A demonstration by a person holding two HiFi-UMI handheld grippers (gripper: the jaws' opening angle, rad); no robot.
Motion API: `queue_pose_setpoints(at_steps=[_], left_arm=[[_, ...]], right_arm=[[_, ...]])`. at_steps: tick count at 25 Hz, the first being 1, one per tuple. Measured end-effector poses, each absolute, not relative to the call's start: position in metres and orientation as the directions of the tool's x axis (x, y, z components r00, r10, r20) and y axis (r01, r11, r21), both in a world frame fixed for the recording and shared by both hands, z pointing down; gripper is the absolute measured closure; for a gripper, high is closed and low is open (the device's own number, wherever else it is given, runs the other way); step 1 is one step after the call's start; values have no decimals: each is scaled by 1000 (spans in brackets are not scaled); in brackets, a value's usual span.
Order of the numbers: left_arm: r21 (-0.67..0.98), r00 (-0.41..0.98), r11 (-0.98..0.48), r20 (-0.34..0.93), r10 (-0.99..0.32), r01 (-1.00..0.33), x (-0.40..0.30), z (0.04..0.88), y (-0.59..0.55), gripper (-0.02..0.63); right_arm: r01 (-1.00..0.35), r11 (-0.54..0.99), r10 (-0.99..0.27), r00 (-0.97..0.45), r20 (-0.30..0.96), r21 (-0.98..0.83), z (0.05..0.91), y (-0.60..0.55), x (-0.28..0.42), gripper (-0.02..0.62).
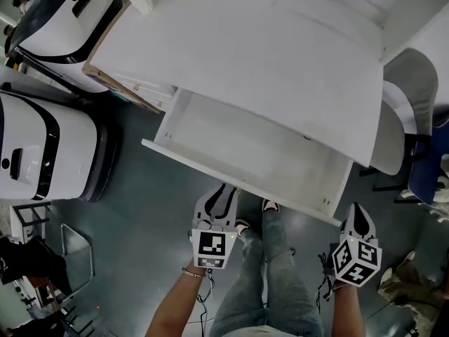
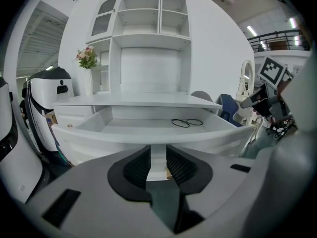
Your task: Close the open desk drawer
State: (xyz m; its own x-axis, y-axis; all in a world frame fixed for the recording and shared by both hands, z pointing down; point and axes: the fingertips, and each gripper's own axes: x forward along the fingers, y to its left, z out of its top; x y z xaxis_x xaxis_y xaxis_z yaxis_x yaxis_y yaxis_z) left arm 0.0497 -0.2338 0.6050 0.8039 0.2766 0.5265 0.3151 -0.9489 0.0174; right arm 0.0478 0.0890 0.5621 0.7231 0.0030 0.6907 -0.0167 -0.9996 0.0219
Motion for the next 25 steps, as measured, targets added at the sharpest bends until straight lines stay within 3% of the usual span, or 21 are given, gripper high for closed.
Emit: queue_pose_setpoints(at_steps=[25], left_arm=[[13,785,-948,558,270,317,70,610,-225,495]], right_arm=[[24,-1000,25,726,687,12,557,116,54,588]])
